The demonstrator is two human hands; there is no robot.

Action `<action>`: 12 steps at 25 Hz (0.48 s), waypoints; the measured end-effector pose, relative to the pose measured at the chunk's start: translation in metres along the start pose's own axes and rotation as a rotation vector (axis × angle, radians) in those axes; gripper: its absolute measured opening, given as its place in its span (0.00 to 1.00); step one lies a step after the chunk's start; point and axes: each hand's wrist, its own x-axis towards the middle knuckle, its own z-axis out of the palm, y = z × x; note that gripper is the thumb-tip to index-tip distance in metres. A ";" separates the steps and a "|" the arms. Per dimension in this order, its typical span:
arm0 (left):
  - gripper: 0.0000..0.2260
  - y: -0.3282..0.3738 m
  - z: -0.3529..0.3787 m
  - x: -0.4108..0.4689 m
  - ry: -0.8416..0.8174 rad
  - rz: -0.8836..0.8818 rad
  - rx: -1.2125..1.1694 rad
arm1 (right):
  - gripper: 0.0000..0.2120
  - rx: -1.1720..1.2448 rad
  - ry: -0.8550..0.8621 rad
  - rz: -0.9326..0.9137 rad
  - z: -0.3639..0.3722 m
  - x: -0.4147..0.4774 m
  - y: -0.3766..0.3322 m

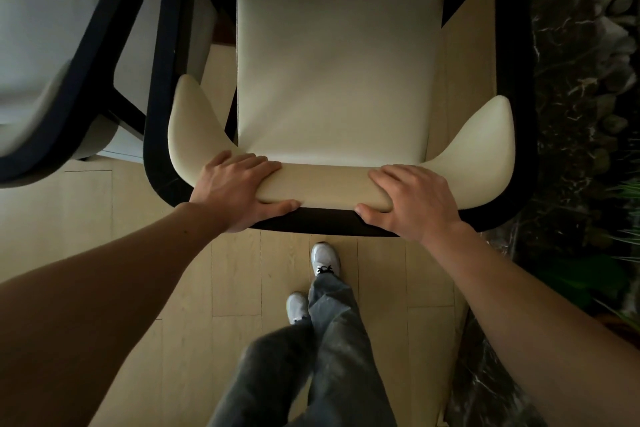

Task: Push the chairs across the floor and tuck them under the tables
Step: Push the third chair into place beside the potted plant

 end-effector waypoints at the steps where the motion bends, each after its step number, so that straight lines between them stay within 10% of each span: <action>1: 0.41 -0.002 0.000 -0.002 -0.003 0.005 -0.002 | 0.35 0.003 0.004 -0.004 0.000 -0.001 -0.003; 12: 0.42 -0.063 -0.006 -0.030 -0.056 0.068 0.025 | 0.36 0.010 -0.013 0.075 0.011 -0.006 -0.080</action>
